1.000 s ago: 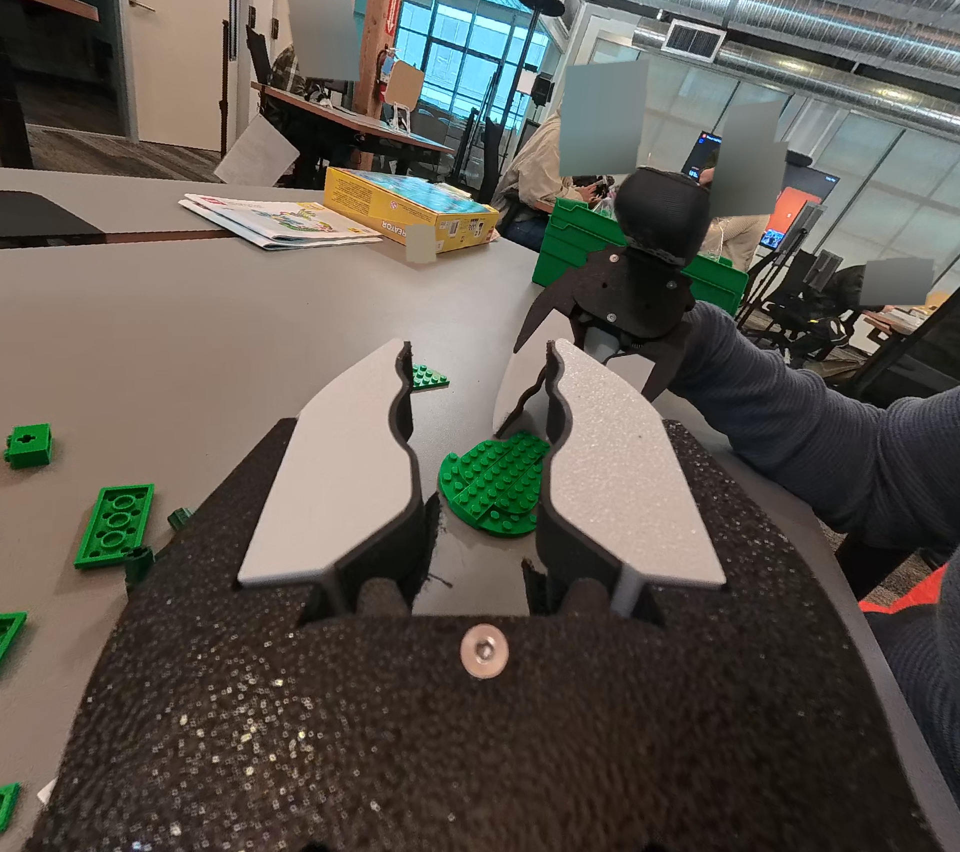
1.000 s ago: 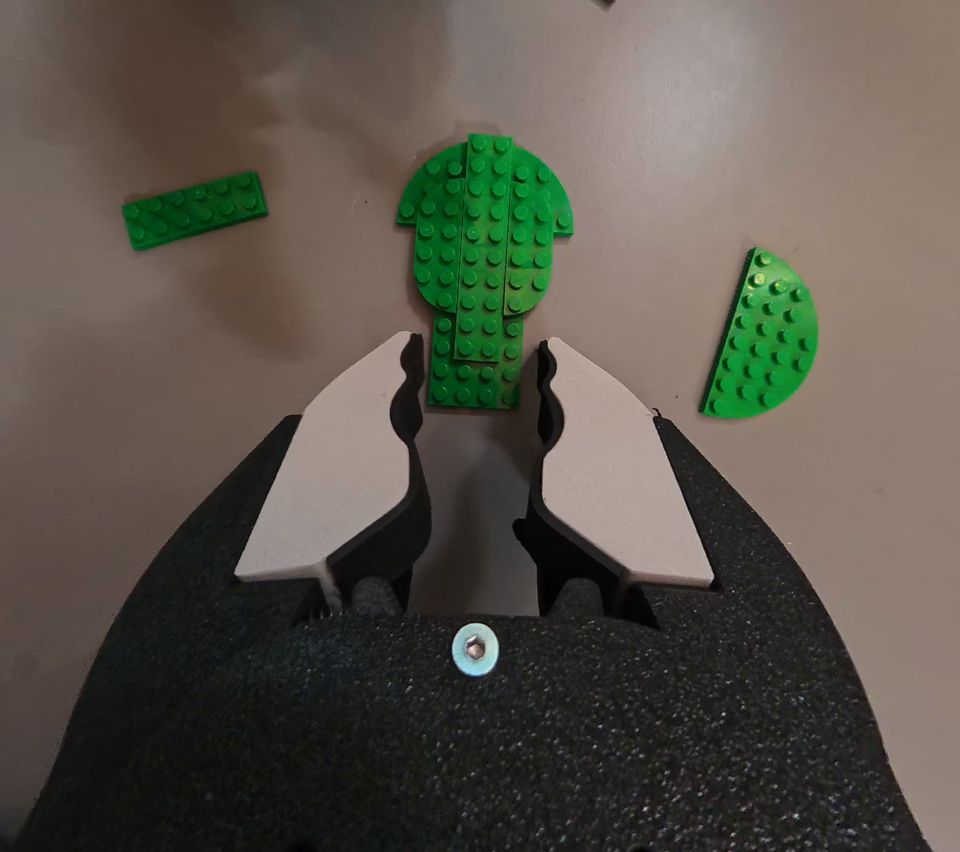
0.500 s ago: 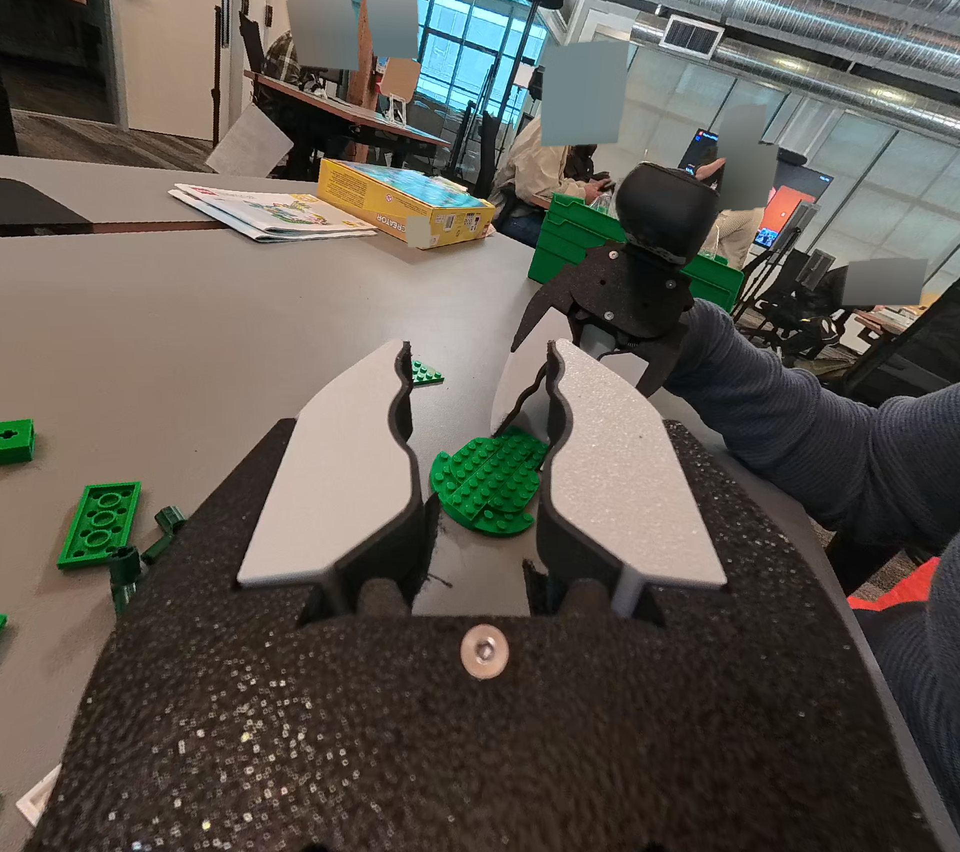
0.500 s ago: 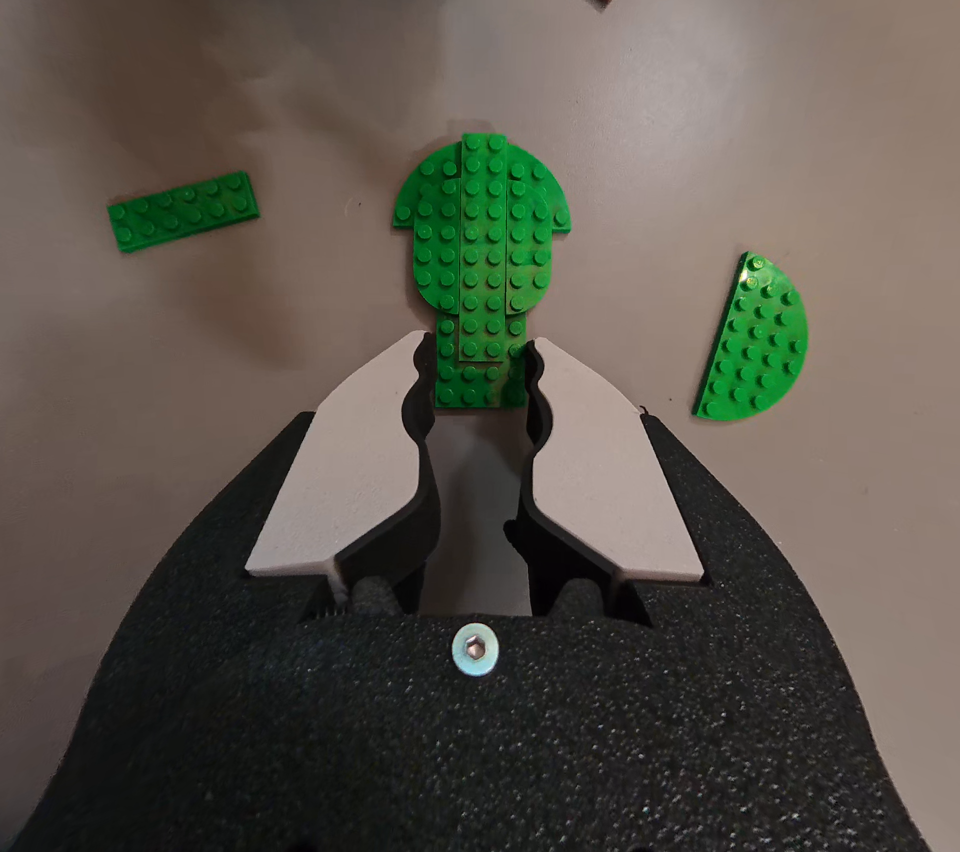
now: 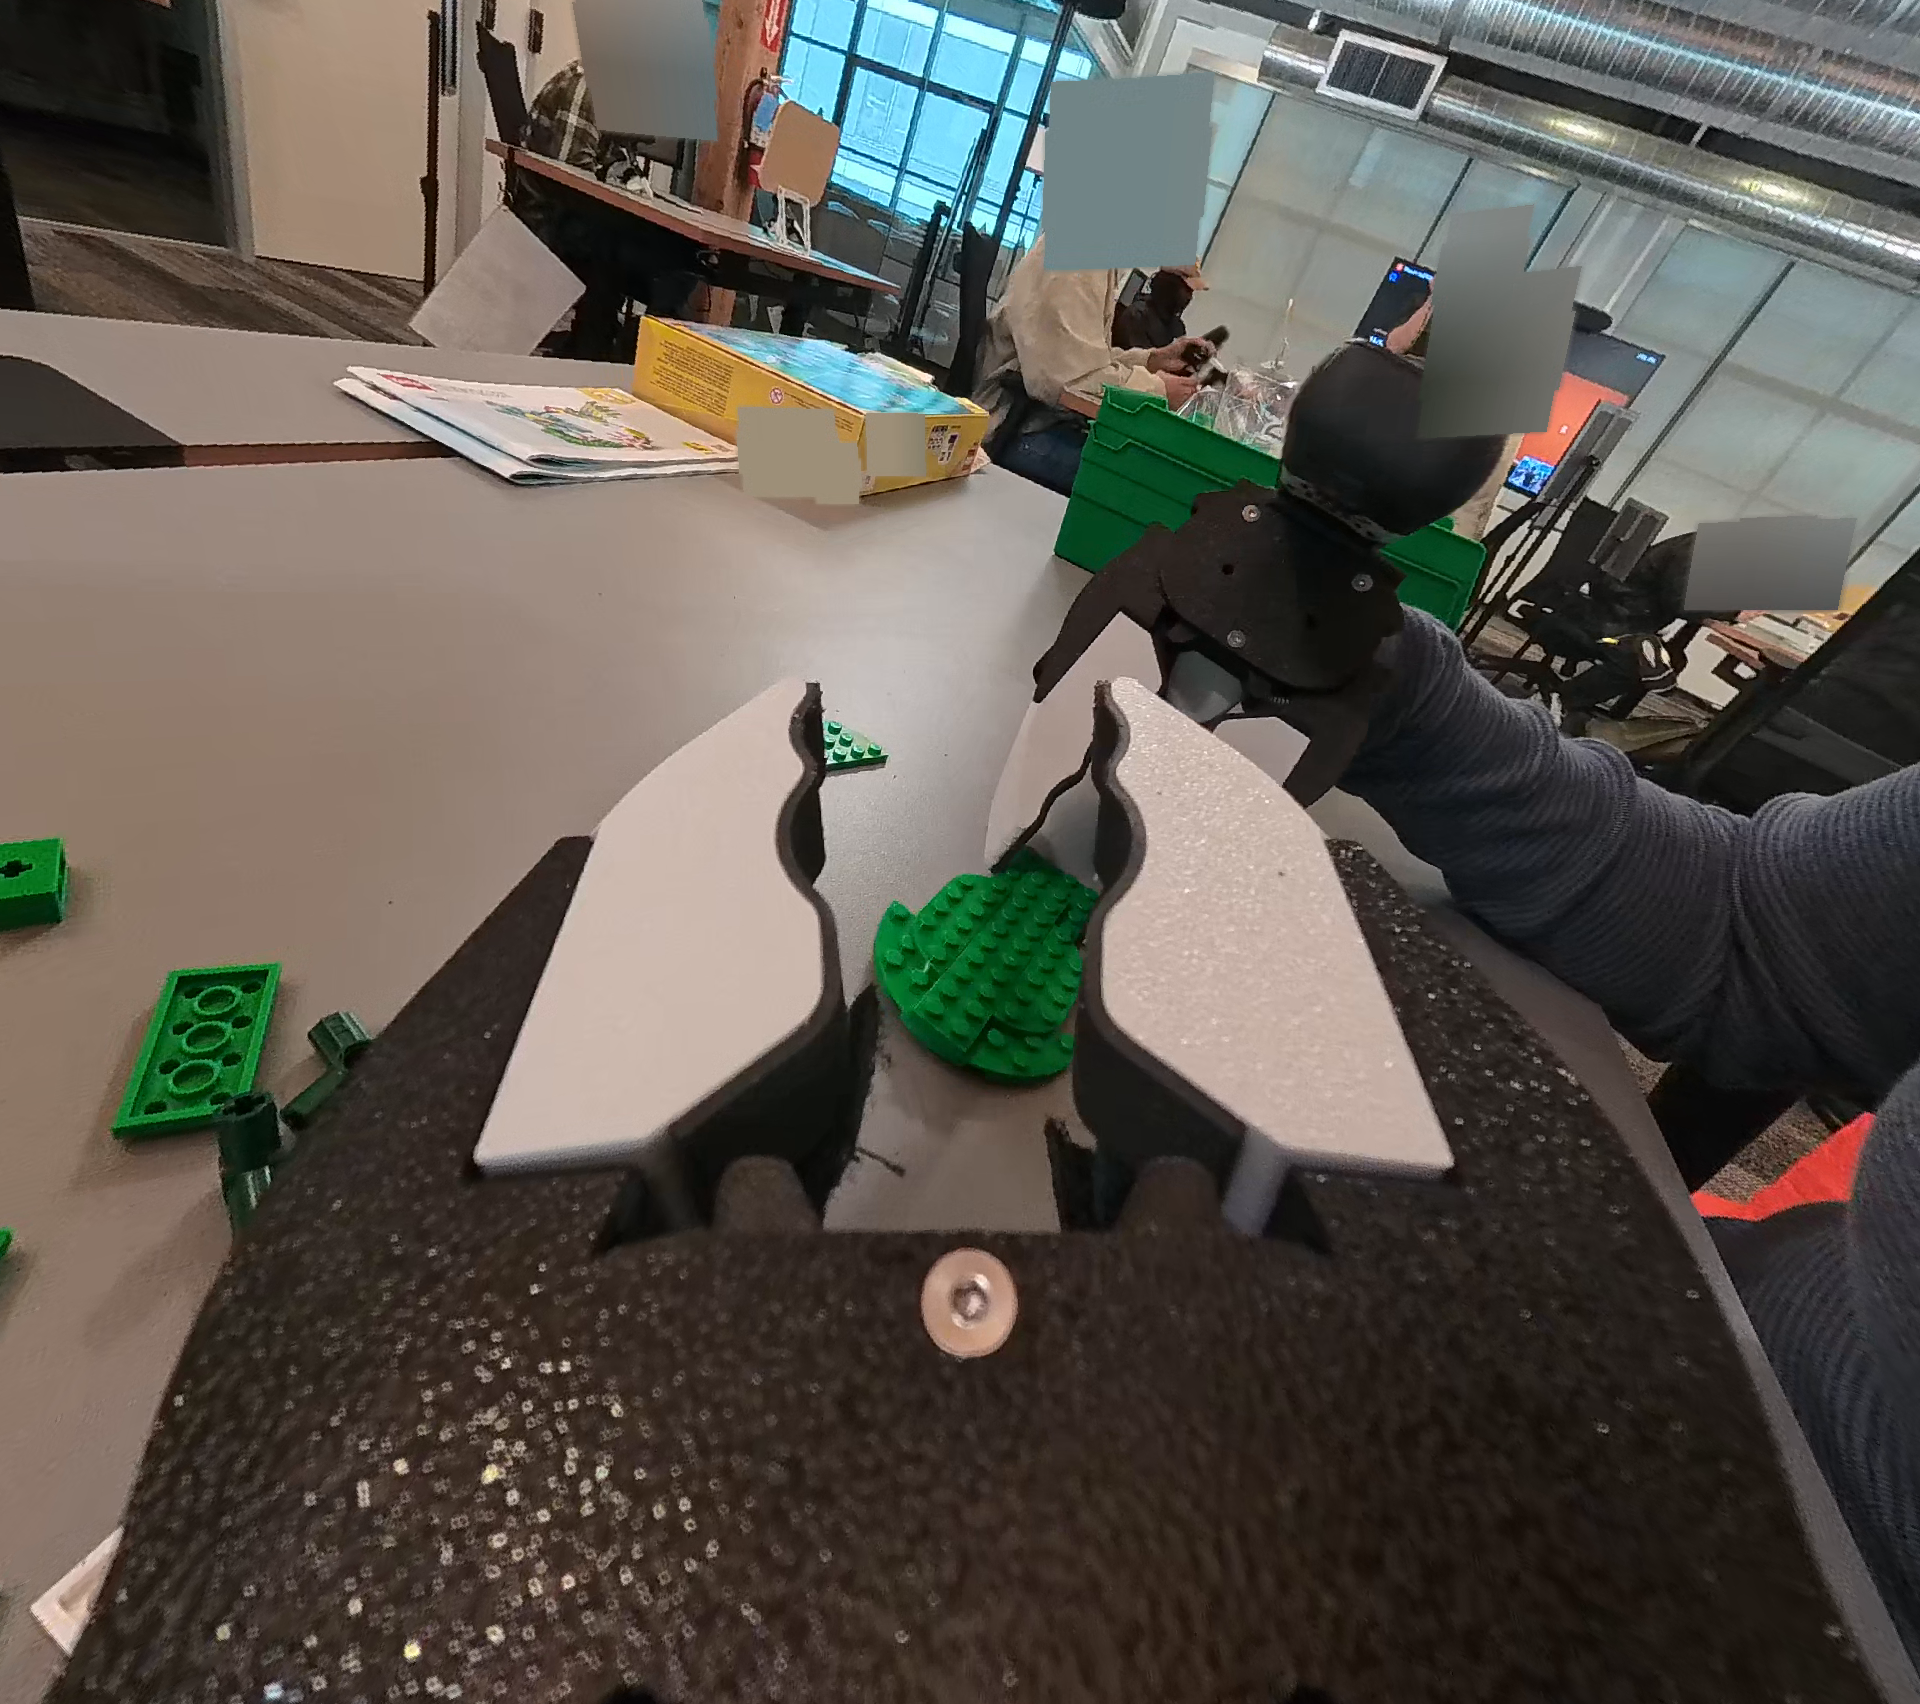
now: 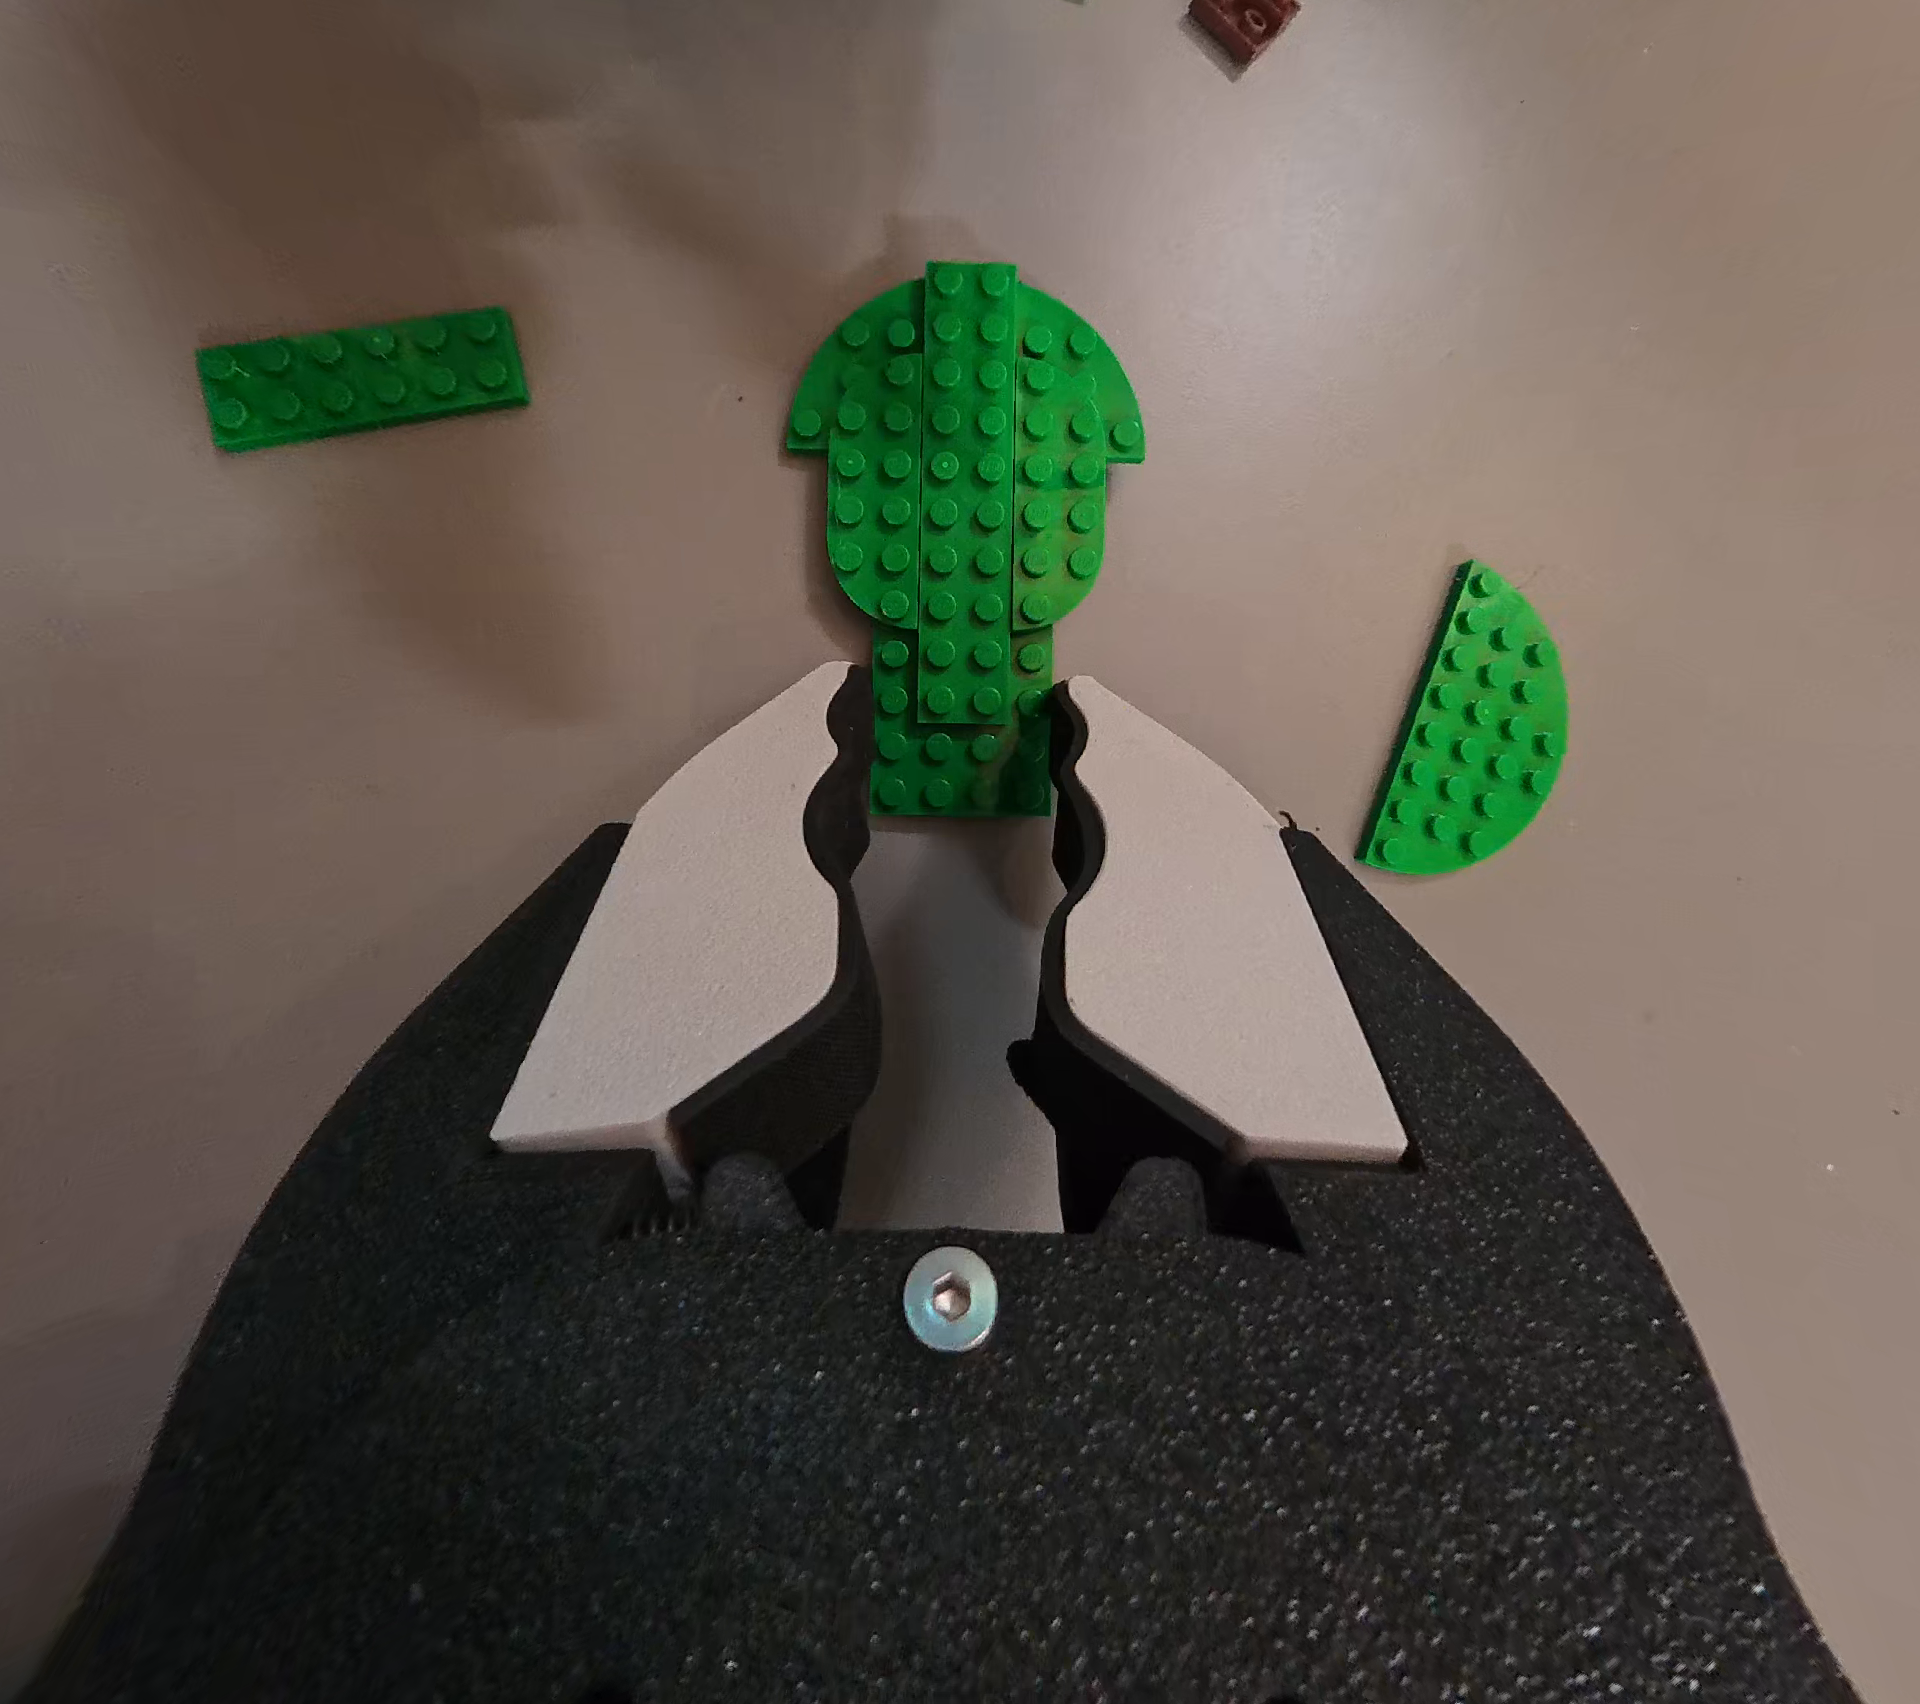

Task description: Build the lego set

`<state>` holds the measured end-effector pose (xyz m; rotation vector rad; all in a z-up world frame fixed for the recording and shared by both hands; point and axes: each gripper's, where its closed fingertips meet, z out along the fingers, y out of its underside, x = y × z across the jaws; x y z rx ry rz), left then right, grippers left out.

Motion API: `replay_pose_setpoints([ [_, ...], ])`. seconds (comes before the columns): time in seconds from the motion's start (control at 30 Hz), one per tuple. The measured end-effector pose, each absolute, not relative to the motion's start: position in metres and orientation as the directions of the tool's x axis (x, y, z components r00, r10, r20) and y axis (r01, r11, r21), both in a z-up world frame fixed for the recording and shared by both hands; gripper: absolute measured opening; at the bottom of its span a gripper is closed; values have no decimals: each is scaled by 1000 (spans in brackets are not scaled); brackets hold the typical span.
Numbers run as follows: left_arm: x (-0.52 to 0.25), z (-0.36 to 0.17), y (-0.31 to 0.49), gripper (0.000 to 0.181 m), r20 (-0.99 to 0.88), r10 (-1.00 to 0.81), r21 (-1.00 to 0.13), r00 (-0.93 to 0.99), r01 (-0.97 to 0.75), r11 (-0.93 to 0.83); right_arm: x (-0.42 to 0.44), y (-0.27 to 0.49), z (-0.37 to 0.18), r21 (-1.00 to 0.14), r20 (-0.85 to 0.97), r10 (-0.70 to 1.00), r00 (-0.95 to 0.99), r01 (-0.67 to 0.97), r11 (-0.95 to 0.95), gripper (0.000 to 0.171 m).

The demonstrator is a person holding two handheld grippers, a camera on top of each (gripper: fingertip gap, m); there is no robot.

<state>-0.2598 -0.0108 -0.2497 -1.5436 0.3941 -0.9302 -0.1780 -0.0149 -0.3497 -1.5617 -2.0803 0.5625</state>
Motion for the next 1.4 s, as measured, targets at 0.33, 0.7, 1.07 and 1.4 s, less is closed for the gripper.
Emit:
replay_pose_setpoints([
  [0.33, -261, -249, -11, 49, 315, -710, -948, 630, 250, -199, -180, -18, -349, -584, 155, 951, -267, 752, 306, 32],
  [0.7, -252, -262, -12, 69, 390, -703, -919, 595, 200, -341, -186, -21, -344, -591, 249, 920, -303, 705, 392, 32],
  [1.07, -233, -309, -22, 82, 511, -633, -789, 581, 23, -615, -194, -17, -343, -531, 449, 825, -343, 641, 555, 32],
  [1.4, -223, -329, -39, 19, 444, -669, -753, 596, -158, -639, -199, -16, -338, -425, 629, 687, -365, 578, 696, 32],
])
